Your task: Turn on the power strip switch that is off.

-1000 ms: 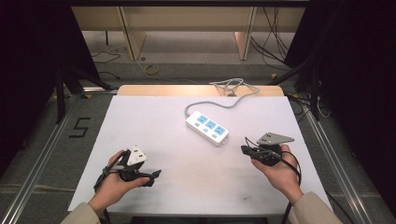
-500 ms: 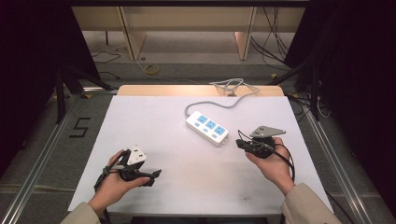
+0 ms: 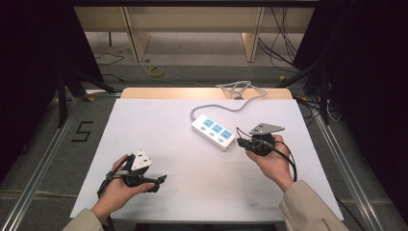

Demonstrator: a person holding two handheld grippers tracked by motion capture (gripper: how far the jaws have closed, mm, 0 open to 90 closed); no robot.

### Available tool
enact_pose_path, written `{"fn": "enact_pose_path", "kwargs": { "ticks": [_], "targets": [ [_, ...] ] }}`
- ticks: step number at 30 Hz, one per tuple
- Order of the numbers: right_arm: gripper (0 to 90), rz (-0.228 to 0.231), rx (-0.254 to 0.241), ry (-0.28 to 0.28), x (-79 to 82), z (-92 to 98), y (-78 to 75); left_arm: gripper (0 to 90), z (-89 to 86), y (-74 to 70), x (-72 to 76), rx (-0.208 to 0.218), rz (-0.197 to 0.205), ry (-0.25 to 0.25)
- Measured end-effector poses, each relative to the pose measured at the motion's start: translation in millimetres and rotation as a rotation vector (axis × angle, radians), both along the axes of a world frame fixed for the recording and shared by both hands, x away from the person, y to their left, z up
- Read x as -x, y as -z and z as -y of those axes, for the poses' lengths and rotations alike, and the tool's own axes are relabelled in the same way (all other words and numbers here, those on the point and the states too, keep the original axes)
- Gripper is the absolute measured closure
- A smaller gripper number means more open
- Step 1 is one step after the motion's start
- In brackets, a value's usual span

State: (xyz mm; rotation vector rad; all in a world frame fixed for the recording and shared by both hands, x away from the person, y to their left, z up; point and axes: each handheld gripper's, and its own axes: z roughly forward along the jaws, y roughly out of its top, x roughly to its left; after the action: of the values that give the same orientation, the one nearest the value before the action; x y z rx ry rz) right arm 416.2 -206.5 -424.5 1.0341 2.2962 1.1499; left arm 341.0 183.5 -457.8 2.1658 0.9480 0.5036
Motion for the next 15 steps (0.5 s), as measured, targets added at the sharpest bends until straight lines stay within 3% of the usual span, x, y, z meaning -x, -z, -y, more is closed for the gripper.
{"fn": "enact_pose_path", "kwargs": {
  "ticks": [15],
  "targets": [
    [90.0,-0.025,0.023,0.013,-19.6,-10.5,1.8,15.6,1.6,-0.4,-0.3,0.0,0.001,0.01]
  ]
}}
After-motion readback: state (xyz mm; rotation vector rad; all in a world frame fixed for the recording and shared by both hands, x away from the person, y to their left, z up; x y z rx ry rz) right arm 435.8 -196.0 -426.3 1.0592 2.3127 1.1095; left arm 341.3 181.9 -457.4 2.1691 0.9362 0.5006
